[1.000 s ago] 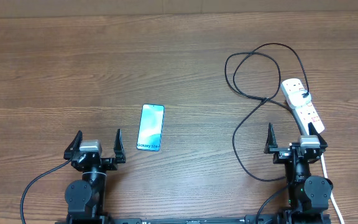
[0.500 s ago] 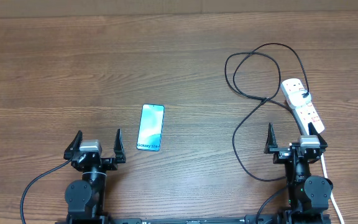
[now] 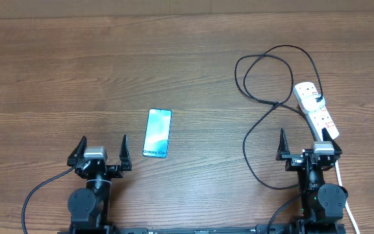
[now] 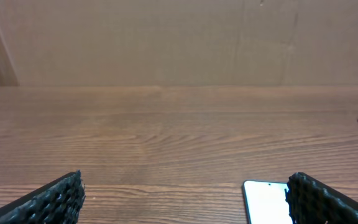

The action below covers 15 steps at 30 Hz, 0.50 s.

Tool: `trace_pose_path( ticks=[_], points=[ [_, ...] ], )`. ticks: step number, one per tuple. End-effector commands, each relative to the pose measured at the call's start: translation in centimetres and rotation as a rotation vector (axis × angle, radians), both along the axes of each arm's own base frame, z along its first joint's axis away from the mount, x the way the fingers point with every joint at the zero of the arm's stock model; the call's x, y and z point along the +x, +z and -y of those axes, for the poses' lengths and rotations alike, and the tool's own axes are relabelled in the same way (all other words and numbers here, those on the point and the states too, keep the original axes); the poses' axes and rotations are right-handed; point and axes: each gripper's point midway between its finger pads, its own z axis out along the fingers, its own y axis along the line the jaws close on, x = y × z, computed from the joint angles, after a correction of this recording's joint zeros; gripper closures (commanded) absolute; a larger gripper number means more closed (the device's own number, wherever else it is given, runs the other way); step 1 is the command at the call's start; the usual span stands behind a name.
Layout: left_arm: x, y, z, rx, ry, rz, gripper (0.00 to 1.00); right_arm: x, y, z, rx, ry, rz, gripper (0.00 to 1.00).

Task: Plug charger to phone and switch on socket

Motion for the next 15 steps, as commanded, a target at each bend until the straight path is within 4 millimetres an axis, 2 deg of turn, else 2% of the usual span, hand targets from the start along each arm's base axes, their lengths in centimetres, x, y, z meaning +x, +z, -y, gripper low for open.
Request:
trace_pose_path(
  ticks=[1, 5, 11, 15],
  points=[
    [0.0, 0.7, 0.7, -0.001, -0.044, 0.033, 0.00, 0.0, -0.3, 0.0, -0.003, 0.001, 0.000, 0.00],
    [-0.2, 1.7, 3.0, 0.004, -0.179, 0.072, 0.00, 0.0, -0.3, 0.0, -0.003, 0.000, 0.000, 0.00],
    [-0.8, 2.8, 3.4, -0.020, -0.199, 0.041, 0.01, 0.0, -0.3, 0.0, -0.003, 0.000, 0.000, 0.00],
    [-1.7, 5.5, 3.0, -0.017, -0.178, 0.052, 0.01, 0.0, -0.3, 0.0, -0.003, 0.000, 0.000, 0.00]
  ],
)
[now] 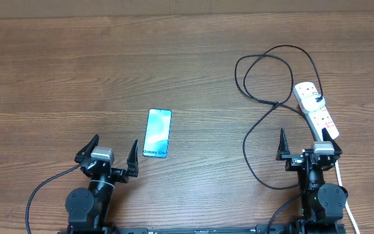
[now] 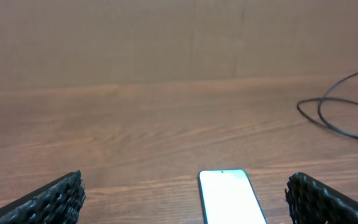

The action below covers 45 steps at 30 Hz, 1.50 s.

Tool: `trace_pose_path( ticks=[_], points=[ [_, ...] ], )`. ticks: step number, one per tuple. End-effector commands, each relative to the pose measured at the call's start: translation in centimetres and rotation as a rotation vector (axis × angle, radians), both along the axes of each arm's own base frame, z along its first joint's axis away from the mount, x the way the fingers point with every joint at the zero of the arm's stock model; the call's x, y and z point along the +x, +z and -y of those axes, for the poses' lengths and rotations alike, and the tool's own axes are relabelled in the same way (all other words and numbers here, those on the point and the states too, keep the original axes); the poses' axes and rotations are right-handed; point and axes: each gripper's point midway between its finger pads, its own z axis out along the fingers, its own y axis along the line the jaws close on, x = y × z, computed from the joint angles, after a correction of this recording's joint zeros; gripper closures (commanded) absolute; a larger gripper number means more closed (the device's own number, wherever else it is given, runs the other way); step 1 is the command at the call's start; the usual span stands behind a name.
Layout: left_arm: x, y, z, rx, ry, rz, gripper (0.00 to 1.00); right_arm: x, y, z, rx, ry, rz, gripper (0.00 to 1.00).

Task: Plug charger to phone and switch on socket

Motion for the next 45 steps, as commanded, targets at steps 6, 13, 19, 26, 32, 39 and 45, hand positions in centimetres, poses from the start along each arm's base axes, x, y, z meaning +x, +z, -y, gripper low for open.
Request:
trace_pose_path(
  ticks=[6, 13, 19, 26, 32, 39, 45],
  points=[
    [-2.3, 9.4, -0.3, -0.004, 0.013, 0.156, 0.00, 0.0, -0.3, 0.0, -0.003, 0.000, 0.000, 0.00],
    [-2.3, 16.0, -0.2, -0.004, 0.012, 0.150, 0.00, 0.0, -0.3, 0.0, -0.003, 0.000, 0.000, 0.00],
    [-0.1, 19.7, -0.2, -0.003, 0.009, 0.041, 0.00, 0.0, -0.3, 0.0, -0.003, 0.000, 0.000, 0.00],
    [3.0, 22.8, 0.1, -0.015, -0.008, -0.126, 0.00, 0.0, -0.3, 0.0, -0.003, 0.000, 0.000, 0.00],
    [5.4, 24.0, 0.1, -0.106, 0.017, -0.303, 0.00, 0.0, -0.3, 0.0, -0.003, 0.000, 0.000, 0.00],
    [8.0, 22.1, 0.5, -0.134, 0.034, -0.553, 0.00, 0.0, -0.3, 0.0, -0.003, 0.000, 0.000, 0.00],
    [9.3, 17.9, 2.2, -0.104, 0.003, -0.755, 0.00, 0.0, -0.3, 0.0, -0.003, 0.000, 0.000, 0.00]
  ],
)
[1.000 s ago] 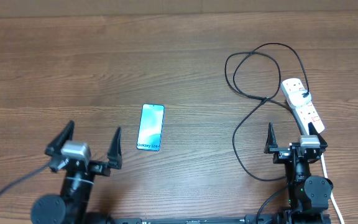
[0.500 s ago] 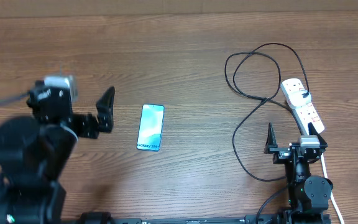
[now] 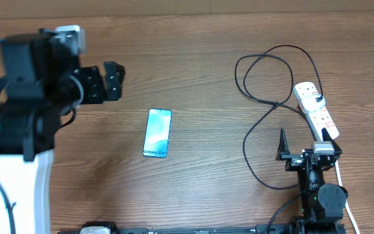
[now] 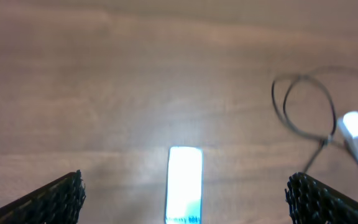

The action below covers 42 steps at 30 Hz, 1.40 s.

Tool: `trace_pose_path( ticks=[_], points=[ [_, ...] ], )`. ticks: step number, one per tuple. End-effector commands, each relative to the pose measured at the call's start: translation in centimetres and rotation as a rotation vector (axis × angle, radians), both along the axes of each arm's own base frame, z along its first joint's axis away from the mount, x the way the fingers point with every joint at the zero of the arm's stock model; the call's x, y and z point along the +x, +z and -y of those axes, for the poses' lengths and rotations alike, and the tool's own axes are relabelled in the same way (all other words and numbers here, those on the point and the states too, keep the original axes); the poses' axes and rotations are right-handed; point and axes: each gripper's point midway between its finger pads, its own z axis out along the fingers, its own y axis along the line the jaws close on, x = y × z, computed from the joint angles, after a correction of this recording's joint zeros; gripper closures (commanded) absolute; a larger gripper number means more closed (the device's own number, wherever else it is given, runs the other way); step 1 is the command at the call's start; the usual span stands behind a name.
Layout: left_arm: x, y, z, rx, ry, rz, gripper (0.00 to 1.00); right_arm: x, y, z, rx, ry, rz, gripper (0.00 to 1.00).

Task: Plug charger to phone and switch on socket
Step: 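Move the left gripper over the blue phone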

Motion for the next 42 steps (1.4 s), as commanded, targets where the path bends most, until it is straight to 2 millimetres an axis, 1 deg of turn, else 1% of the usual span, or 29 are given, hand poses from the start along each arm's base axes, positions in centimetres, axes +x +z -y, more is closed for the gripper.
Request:
trace_pose_path(
  ticks=[1, 5, 9, 13, 17, 22, 26, 38, 42],
  points=[
    [0.6, -1.4, 1.3, -0.009, -0.028, -0.072, 0.00, 0.0, -0.3, 0.0, -0.003, -0.002, -0.001, 0.00],
    [0.8, -4.1, 2.4, 0.004, -0.058, -0.180, 0.00, 0.0, -0.3, 0.1, -0.003, -0.003, -0.001, 0.00],
    [0.7, -6.0, 2.8, 0.023, -0.066, -0.262, 0.00, 0.0, -0.3, 0.1, -0.003, -0.003, -0.001, 0.00],
    [0.3, -7.9, 2.7, 0.033, -0.065, -0.356, 0.00, 0.0, -0.3, 0.1, -0.003, -0.003, -0.001, 0.00],
    [0.2, -9.3, 2.8, 0.038, -0.066, -0.418, 0.00, 0.0, -0.3, 0.0, -0.003, -0.002, -0.001, 0.00],
    [0.3, -11.0, 3.4, 0.048, -0.083, -0.487, 0.00, 0.0, -0.3, 0.0, -0.003, -0.002, -0.001, 0.00],
    [0.1, -12.5, 4.5, 0.064, -0.116, -0.547, 0.00, 0.0, -0.3, 0.1, -0.003, -0.003, -0.001, 0.00],
    [-0.1, -15.7, 7.6, 0.109, -0.202, -0.649, 0.00, 0.0, -0.3, 0.1, -0.003, -0.003, -0.001, 0.00],
    [-0.4, -17.1, 8.0, 0.147, -0.212, -0.685, 0.00, 0.0, -0.3, 0.1, -0.003, -0.003, -0.001, 0.00]
  ],
)
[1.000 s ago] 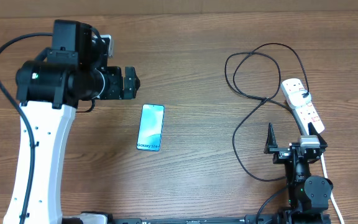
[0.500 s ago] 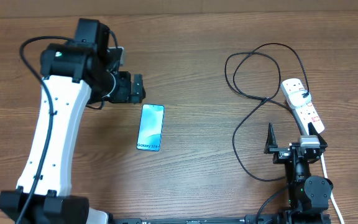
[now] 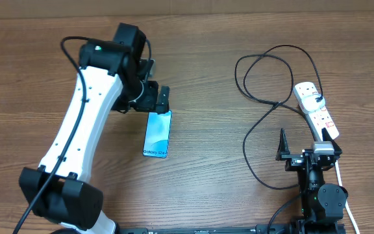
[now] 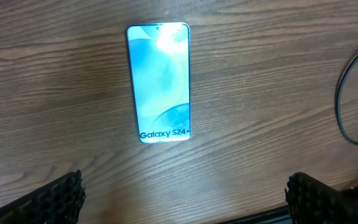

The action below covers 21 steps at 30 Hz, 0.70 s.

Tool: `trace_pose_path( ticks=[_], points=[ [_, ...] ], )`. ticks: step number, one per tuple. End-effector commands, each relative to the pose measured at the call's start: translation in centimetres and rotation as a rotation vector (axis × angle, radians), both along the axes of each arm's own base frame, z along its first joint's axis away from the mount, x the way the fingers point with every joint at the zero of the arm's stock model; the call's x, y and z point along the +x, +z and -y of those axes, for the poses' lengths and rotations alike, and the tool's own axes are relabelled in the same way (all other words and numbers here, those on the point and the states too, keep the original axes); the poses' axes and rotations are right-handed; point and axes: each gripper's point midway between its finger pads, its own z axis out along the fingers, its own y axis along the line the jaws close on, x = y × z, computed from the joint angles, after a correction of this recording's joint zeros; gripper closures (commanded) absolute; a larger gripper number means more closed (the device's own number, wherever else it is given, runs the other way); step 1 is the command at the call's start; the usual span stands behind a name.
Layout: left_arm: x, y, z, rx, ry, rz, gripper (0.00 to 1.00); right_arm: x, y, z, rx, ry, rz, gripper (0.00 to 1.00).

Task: Plug charger to phone and switch on socket
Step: 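Move the left gripper over the blue phone, then lower the left gripper and close it on the phone's top edge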

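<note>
The blue-screened phone (image 3: 157, 133) (image 4: 158, 82) lies face up on the table, left of centre. My left gripper (image 3: 152, 103) (image 4: 185, 208) hovers open just above its far end, looking straight down on it. The white power strip (image 3: 315, 109) lies at the right, and a black charger cable (image 3: 260, 68) (image 4: 353, 93) loops away from it. The cable runs on towards my right arm's base, and its plug end cannot be made out. Near the front edge, my right gripper (image 3: 305, 147) rests open beside the strip.
The wooden table (image 3: 57, 78) stretches bare to the left and far side. The cable's long loop (image 3: 247, 153) lies between the phone and the right arm. A white lead (image 3: 340, 182) runs from the strip towards the front right.
My left arm has moved right and down, from high above the table's far left to just over the phone's far end. The phone now fills much more of the left wrist view.
Both grippers rested open at the front edge. The left one then turned slightly towards the phone. Later it was raised high over the far left, looking down at phone and cable. Now it hangs low over the phone. The right arm, phone and strip stayed put.
</note>
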Motion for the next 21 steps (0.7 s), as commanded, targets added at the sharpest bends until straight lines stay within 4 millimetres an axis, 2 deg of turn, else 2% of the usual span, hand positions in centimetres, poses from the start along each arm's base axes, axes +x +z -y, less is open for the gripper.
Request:
trace_pose_path(
  ticks=[1, 6, 12, 17, 21],
  points=[
    [0.1, -1.3, 0.3, 0.052, -0.007, -0.021, 0.00, 0.0, -0.3, 0.1, -0.003, -0.003, 0.000, 0.00],
    [-0.3, -4.3, -1.0, 0.150, 0.056, -0.057, 0.00, 0.0, -0.3, 0.1, -0.003, -0.003, 0.000, 0.00],
    [-1.2, -8.3, -1.2, 0.156, 0.064, -0.092, 0.00, 0.0, -0.3, 0.1, -0.003, -0.003, 0.000, 0.00],
    [-1.5, -10.3, -1.2, 0.150, 0.074, -0.097, 0.00, 0.0, -0.3, 0.0, -0.003, -0.002, 0.000, 0.00],
    [-0.9, -11.3, -1.0, 0.139, 0.077, -0.067, 0.00, 0.0, -0.3, 0.0, -0.003, -0.002, 0.000, 0.00]
  ],
)
